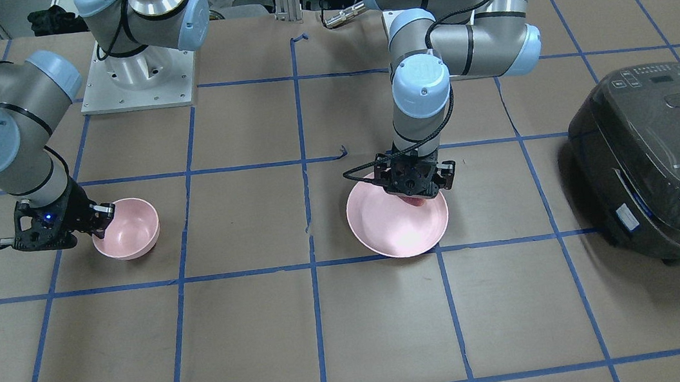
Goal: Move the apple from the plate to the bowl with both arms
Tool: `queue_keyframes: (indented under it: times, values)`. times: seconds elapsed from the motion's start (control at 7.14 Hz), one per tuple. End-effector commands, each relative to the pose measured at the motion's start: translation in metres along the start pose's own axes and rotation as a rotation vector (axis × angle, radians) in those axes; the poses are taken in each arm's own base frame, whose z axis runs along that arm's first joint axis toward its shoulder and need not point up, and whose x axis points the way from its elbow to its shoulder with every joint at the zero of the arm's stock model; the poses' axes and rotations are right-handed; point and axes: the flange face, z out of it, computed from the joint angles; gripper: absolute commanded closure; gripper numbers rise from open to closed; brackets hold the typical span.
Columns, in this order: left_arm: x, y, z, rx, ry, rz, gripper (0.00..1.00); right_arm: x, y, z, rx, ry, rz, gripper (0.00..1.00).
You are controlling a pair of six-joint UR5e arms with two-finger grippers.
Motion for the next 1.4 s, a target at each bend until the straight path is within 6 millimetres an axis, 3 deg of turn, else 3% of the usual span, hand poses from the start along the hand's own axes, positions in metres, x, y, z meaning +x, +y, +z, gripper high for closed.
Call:
queue_keyframes:
  times: [0.0,0.14,0.42,0.7,0.98,1.12,1.26]
  values:
    - [0.000,-0.003,-0.003,0.060,-0.010,-0.015,0.80,0.002,-0.024,-0.020,0.036,-0.003,0.006,1.00]
    - [-0.003,-0.011,-0.031,0.164,-0.005,-0.021,1.00,-0.012,-0.030,-0.019,0.035,-0.055,-0.004,1.00]
    - [-0.001,-0.037,-0.074,0.214,0.025,-0.094,1.00,-0.079,-0.027,-0.020,0.046,-0.150,-0.084,1.00]
    - [0.006,-0.061,-0.101,0.186,0.093,-0.299,1.00,-0.178,-0.005,-0.012,0.012,-0.144,-0.079,1.00]
    - [0.030,-0.082,-0.138,0.149,0.158,-0.444,1.00,-0.194,0.000,-0.001,-0.017,-0.152,-0.082,1.00]
    - [0.055,-0.085,-0.146,0.132,0.163,-0.474,1.00,-0.194,0.000,0.002,-0.025,-0.147,-0.082,0.62]
    - [0.067,-0.084,-0.142,0.115,0.167,-0.513,1.00,-0.192,-0.003,-0.002,-0.013,-0.136,-0.081,0.08]
